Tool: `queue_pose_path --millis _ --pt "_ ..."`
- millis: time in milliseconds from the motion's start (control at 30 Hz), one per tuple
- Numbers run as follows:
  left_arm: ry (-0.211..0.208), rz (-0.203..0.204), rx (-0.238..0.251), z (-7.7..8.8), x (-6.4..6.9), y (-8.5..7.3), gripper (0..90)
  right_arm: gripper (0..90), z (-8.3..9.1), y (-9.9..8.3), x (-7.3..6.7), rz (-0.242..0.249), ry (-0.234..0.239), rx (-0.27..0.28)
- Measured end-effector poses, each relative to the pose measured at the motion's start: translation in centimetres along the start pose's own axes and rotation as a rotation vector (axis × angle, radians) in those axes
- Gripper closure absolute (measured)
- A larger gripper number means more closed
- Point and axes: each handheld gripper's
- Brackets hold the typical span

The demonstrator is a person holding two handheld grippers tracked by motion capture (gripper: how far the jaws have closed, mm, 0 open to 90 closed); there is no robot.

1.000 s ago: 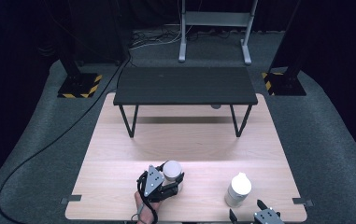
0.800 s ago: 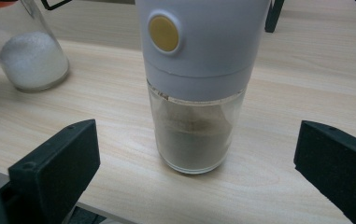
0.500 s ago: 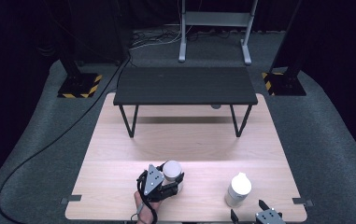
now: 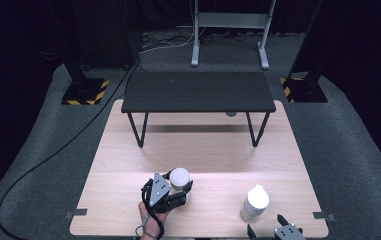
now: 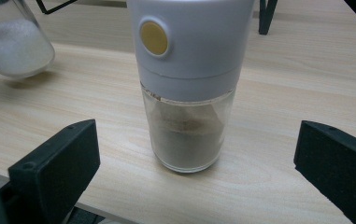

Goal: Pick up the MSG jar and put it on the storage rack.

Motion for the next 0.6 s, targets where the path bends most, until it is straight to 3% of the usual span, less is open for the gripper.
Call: queue_pose_path --millis 600 --pt "0.044 0.001 0.007 0.9 -1.3 1.1 34.2 0.0 0.0 0.0 0.0 0.003 -0.001 -0.004"
Point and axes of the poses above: each handheld gripper's, and its own axes: z roughly backward along the jaws, y roughly out of its top, x roughly to its right, and after that the axes turned 6 degrees about z, right-handed
